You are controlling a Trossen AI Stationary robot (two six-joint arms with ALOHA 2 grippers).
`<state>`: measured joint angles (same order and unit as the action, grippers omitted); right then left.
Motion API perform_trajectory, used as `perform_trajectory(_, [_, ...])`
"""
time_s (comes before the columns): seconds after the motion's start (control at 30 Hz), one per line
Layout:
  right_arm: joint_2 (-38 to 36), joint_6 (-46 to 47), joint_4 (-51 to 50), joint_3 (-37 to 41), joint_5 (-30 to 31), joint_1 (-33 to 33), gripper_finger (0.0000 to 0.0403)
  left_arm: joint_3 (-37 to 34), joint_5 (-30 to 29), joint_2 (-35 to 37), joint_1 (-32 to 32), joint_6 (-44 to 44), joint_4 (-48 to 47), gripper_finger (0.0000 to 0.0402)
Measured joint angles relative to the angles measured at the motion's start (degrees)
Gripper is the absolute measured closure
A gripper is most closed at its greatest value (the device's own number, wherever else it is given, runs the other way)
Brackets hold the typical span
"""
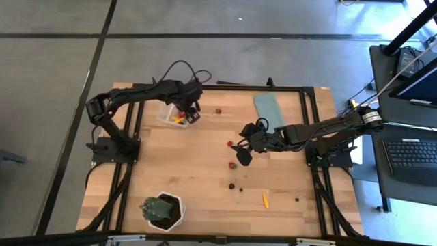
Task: Pick and placing Produce into tupperware
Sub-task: Put the red strawberry into the transparent bin
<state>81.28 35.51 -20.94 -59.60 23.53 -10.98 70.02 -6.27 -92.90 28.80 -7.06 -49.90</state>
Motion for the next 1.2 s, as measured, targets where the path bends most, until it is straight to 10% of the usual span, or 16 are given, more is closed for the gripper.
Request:
perform_trajectory(0.27, [0.0, -0.14, -0.04, 0.01, 0.0, 0.0, 0.0064, 4.83, 14.94, 0.04, -5.92, 6.29, 10.05, 0.0225])
perform_trajectory(0.53, [0.0, -1.33, -0.06, 0.01, 0.09, 0.0, 0.0064, 3.11, 13.32, -0.95, -15.79, 23.34, 23.33, 0.0247])
perform_trajectory(1.2, [0.0, -1.48, -10.56, 0.01, -1.69, -2.9, 0.0064, 2.56, 13.29, -11.54, -18.07, 17.52, 31.58, 0.0263])
